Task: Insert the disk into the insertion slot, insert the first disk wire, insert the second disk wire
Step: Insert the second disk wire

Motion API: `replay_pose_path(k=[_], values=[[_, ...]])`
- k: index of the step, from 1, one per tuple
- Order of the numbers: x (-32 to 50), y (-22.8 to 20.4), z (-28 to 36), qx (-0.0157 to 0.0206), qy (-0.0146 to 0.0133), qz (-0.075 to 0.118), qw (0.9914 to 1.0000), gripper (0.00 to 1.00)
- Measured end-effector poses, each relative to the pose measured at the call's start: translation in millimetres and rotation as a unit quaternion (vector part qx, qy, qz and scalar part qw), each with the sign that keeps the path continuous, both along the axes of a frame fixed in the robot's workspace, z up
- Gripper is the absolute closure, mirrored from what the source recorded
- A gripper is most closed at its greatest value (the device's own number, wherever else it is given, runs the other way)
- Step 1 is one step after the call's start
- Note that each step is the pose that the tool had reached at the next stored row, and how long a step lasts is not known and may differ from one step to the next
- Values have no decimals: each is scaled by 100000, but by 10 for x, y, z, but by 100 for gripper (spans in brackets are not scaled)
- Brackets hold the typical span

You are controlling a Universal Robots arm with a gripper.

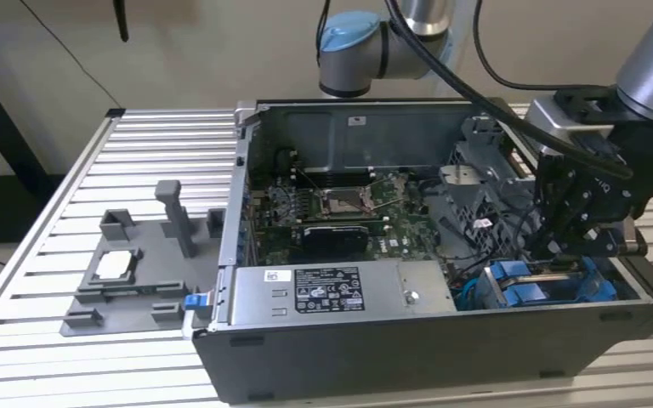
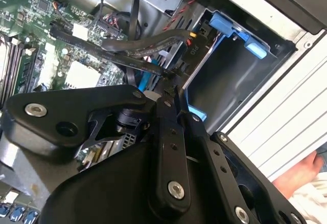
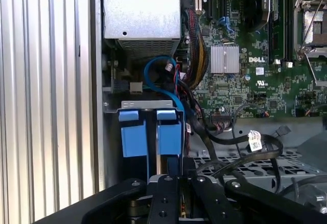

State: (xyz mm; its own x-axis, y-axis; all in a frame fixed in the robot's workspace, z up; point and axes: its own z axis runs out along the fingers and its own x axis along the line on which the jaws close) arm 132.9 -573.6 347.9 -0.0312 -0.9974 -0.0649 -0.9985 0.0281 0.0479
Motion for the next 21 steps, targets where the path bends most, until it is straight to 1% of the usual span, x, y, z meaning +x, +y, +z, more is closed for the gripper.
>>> replay_pose_path(k=[2,6,12,21], values=[[16,-6,-10,114,167,-11,100000,84],[49,-20,-22,447,268,-21,99999,84],[58,-28,-44,467,364,-23,99998,84],[68,-36,-61,445,365,-24,99998,84]])
